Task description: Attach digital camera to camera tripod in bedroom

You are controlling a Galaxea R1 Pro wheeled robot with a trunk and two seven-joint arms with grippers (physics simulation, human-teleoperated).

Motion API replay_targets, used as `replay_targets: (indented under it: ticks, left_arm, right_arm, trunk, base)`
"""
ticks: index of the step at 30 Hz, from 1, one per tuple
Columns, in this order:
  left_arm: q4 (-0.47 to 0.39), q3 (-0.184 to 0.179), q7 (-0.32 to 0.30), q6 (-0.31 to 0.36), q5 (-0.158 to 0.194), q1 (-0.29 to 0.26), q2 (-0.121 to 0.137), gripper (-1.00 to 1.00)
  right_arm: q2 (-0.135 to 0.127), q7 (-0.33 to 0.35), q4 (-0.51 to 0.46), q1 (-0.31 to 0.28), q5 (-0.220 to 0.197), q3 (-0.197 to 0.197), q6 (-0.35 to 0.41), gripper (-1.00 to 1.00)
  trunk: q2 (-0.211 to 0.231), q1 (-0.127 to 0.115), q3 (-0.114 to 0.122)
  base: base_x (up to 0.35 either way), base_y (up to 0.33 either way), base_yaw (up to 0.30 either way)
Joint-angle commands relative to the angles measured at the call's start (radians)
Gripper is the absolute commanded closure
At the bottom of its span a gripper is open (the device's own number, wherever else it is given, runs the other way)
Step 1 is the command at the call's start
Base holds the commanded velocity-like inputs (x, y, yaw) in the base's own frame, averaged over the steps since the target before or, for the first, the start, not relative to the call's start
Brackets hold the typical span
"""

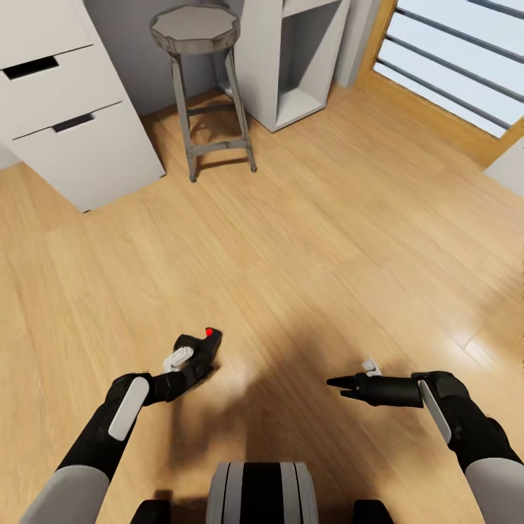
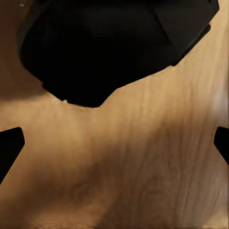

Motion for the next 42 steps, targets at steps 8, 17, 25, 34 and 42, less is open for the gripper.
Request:
replay_targets:
  ticks: [8, 17, 25, 34, 42]
  left_arm:
    - [-0.009, 0.001, 0.001, 0.011, -0.006, 0.000, 0.000, -1.00]
    - [-0.006, 0.001, 0.008, 0.007, -0.008, 0.000, 0.000, -1.00]
    - [-0.005, 0.001, 0.012, 0.004, -0.011, 0.000, 0.000, -1.00]
    - [-0.005, -0.001, 0.015, 0.000, -0.076, 0.000, -0.001, -1.00]
    - [0.009, -0.005, 0.035, -0.053, -0.328, 0.000, -0.015, -1.00]
  right_arm:
    - [-0.001, -0.001, 0.000, 0.000, -0.004, 0.000, 0.006, -1.00]
    - [-0.001, -0.001, 0.001, 0.000, -0.005, 0.000, 0.006, -1.00]
    - [-0.001, 0.000, -0.011, 0.000, -0.004, 0.000, 0.004, -1.00]
    - [-0.002, -0.012, -0.018, 0.000, 0.000, 0.002, 0.002, -1.00]
    - [-0.001, -0.048, -0.020, 0.000, 0.000, 0.005, 0.002, -1.00]
  trunk:
    - [0.000, -0.001, -0.001]
    - [0.000, -0.001, -0.001]
    - [0.000, -0.001, -0.001]
    - [0.000, -0.001, 0.001]
    - [0.000, -0.001, 0.006]
  base:
    - [-0.268, 0.000, 0.000]
    - [-0.030, 0.000, 0.000]
    - [-0.003, 0.000, 0.000]
    - [0.000, 0.000, -0.043]
    - [0.000, 0.000, -0.246]
